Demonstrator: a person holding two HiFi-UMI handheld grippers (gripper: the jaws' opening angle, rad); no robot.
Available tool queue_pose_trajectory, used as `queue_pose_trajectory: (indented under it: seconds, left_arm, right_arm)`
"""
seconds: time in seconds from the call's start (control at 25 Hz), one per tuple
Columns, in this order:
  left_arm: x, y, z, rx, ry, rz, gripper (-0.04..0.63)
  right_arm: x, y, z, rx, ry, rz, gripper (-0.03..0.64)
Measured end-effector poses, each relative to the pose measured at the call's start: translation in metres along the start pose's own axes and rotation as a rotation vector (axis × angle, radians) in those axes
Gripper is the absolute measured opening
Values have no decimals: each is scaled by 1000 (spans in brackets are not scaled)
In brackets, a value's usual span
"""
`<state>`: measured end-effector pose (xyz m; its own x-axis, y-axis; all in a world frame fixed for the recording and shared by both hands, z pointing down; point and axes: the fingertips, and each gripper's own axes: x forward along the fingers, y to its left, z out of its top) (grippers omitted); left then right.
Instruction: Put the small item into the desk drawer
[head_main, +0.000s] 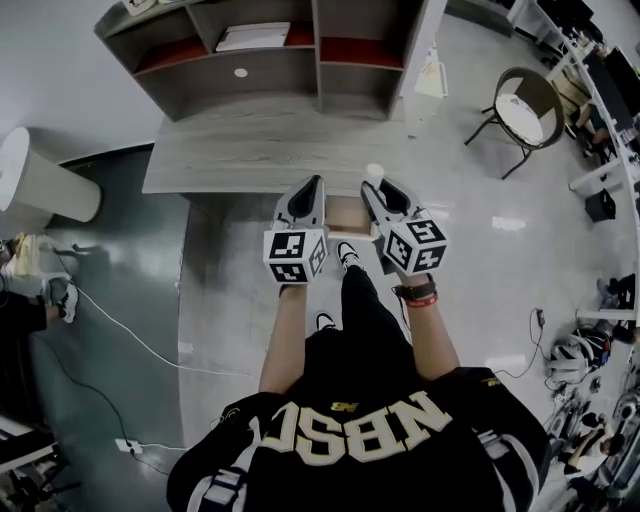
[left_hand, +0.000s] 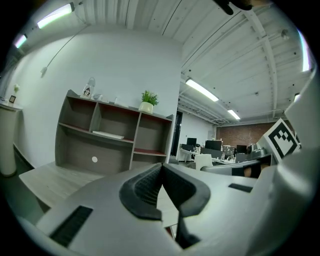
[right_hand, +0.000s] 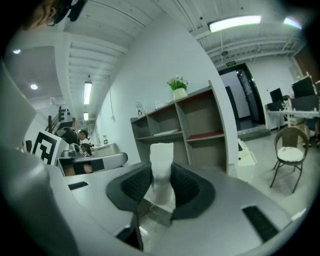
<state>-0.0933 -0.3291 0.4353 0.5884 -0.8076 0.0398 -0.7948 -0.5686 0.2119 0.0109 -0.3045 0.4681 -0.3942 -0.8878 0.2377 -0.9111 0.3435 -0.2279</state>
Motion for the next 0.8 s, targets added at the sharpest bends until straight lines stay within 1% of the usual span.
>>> queue_pose_trajectory:
  seconds: [0.24,0.56,0.8]
  left_arm:
    - [12,27,-34,-34,77,44,15]
    - [27,42,-60,-64,147,71,15]
    - [31,51,-87,-113,207,84,15]
  right_arm:
    - [28,-1,-27,25,85,34,125]
    - [48,-5,-52,55,181,78,126]
    - [61,-9,-90,80,278,106,126]
